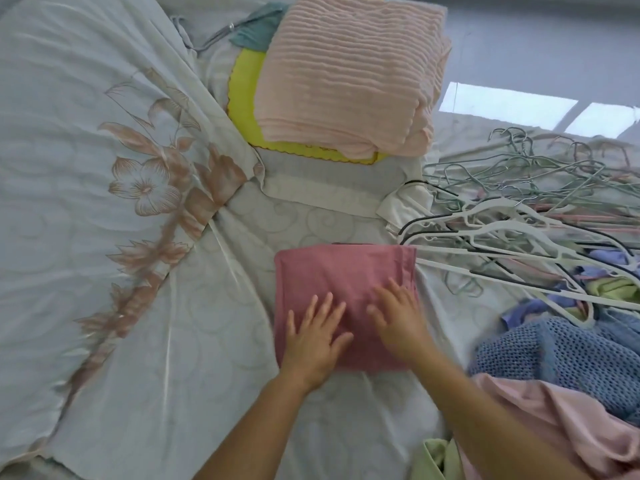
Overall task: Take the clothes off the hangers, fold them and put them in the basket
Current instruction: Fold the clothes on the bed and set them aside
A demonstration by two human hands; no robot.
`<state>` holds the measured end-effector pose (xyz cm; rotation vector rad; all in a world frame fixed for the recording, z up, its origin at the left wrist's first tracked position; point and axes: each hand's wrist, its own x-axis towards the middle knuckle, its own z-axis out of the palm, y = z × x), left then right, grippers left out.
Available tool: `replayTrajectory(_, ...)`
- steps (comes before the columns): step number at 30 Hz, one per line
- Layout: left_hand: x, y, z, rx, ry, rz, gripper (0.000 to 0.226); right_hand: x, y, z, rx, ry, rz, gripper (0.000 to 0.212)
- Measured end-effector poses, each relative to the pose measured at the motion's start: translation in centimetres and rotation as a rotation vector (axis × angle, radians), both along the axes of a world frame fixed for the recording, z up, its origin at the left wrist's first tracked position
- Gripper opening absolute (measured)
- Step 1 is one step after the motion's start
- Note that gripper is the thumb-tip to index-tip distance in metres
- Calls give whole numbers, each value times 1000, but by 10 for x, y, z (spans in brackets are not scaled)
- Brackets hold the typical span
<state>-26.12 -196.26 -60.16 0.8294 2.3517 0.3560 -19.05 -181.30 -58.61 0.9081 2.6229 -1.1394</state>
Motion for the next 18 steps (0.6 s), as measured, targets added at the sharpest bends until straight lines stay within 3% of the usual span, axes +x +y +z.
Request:
replayTrajectory(1, -1, 0, -15, -73, 129, -81, 93, 4, -5, -17, 119, -90, 110, 72)
replayTrajectory(3, -5, 3, -41, -126, 253, -126, 87, 12, -1, -50, 299, -163, 164, 88)
replayTrajectory(8, -9, 8, -94, -152, 307, -187, 68, 14, 14, -92, 345, -285, 214, 92)
replayTrajectory(11, -14, 0, -91, 112, 400, -120, 64, 15, 23, -92, 283, -230, 261, 101)
replayTrajectory(13, -19, -18, -84, 394, 427, 157, 57, 21, 25, -86, 222, -68, 132, 103)
replayTrajectory(15, -26, -32, -68, 531, 246, 565, 62, 31, 24, -82, 155, 114, -225, 77)
replayTrajectory(17, -31, -37, -59, 467, -155, 830, 69, 38, 22, -76, -138, 51, -574, 55)
replayTrajectory(18, -33, -36, -57, 423, -267, 862, 72, 38, 21, -74, -312, -8, -673, 46)
